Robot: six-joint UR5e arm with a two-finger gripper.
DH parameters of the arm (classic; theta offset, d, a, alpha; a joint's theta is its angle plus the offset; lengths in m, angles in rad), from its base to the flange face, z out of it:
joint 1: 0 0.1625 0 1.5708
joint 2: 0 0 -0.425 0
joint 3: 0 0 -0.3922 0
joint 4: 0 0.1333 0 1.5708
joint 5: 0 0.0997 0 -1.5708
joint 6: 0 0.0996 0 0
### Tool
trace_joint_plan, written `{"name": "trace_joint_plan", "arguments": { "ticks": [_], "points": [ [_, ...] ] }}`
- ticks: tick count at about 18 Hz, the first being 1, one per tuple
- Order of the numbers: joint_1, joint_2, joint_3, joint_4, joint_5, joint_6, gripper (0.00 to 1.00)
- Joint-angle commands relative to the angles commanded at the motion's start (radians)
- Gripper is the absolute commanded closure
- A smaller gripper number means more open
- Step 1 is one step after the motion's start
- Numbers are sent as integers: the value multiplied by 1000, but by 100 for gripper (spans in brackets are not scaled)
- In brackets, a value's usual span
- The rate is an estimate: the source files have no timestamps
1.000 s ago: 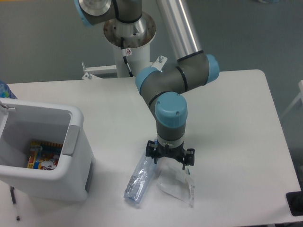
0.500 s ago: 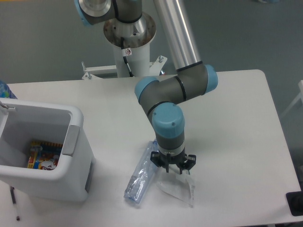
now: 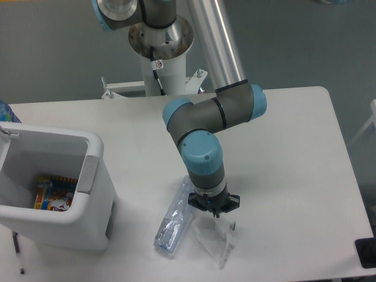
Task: Place the trash in the trash can
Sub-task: 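Close the gripper on the clear plastic bag, then lift the bag and carry it over the white bin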
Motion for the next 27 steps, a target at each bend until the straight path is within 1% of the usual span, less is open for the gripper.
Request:
{"name": "trace_joint_plan", "arguments": {
  "ticks": [3, 7, 9, 12, 17, 22, 27],
  "points": [
    [0, 0, 48, -2, -21, -66, 100],
    [6, 3, 97, -2, -144, -160, 100],
    [11, 12, 109, -2, -190, -189, 100],
    [12, 43, 108, -2, -254, -200, 100],
    [11, 119, 104, -8, -357, -236, 100],
    [2, 231, 95, -14, -445, -276, 100],
    [-21, 314, 95, -17, -485, -278, 100]
  ]
}}
